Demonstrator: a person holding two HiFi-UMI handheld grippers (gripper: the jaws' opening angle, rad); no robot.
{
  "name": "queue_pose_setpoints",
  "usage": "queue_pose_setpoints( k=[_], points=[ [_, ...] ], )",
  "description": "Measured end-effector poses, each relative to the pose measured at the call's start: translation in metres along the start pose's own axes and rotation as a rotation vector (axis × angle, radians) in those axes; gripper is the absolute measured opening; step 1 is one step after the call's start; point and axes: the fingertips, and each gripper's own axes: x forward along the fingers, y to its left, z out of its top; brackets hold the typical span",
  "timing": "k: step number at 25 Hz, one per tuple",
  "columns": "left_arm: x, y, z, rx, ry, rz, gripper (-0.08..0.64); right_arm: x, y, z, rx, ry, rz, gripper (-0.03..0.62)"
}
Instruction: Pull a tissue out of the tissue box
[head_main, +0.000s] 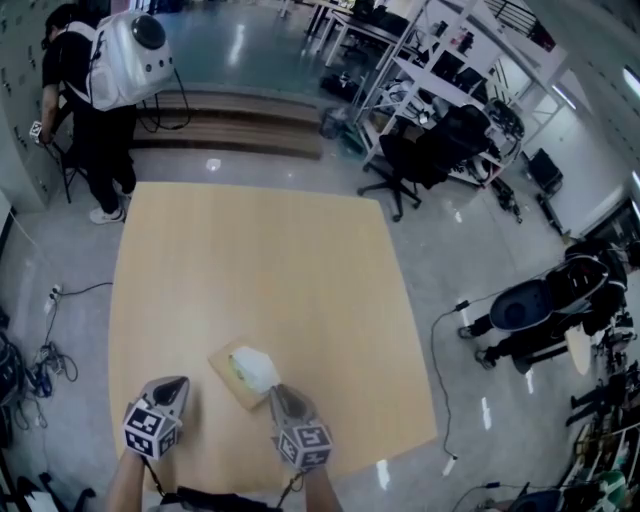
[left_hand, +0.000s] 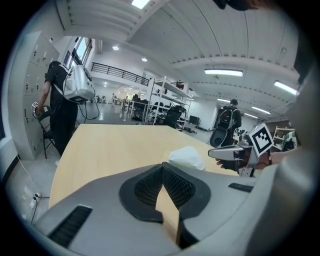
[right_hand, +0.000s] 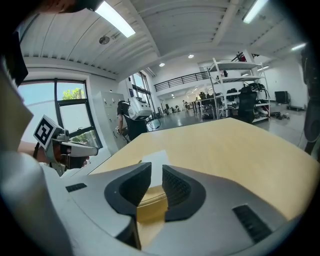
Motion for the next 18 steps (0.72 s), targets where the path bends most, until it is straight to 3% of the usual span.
queue_pose_setpoints(
  k=[6, 9, 18],
  points=[
    [0.001, 0.008, -0.007, -0.009, 0.003, 0.001, 0.008, 0.011, -0.007, -0.003, 0.008, -0.007, -0.037, 0.207],
    [-0.001, 0.012, -0.011, -0.019, 0.009, 0.006, 0.008, 0.019, -0.004, -0.010, 0.013, 0.024, -0.026, 0.246],
    [-0.002, 0.019, -0.013, -0.036, 0.013, 0.017, 0.008, 0.033, 0.005, -0.022, 0.001, 0.083, 0.001, 0.256]
  ],
)
